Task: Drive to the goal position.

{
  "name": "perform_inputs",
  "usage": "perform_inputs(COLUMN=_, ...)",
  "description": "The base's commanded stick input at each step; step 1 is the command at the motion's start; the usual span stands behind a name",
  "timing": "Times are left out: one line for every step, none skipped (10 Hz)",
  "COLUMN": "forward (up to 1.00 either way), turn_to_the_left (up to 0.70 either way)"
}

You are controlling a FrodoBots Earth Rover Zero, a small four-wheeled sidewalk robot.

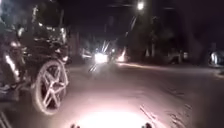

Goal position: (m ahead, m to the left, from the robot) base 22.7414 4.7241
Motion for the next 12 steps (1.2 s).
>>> perform_inputs(forward=0.70, turn_to_the_left=0.00)
perform_inputs(forward=0.70, turn_to_the_left=0.00)
perform_inputs(forward=0.70, turn_to_the_left=0.00)
perform_inputs(forward=0.70, turn_to_the_left=0.00)
perform_inputs(forward=0.70, turn_to_the_left=0.00)
perform_inputs(forward=0.70, turn_to_the_left=0.00)
perform_inputs(forward=0.70, turn_to_the_left=0.00)
perform_inputs(forward=0.70, turn_to_the_left=0.00)
perform_inputs(forward=0.70, turn_to_the_left=0.00)
perform_inputs(forward=0.70, turn_to_the_left=0.01)
perform_inputs(forward=0.70, turn_to_the_left=0.35)
perform_inputs(forward=0.70, turn_to_the_left=0.35)
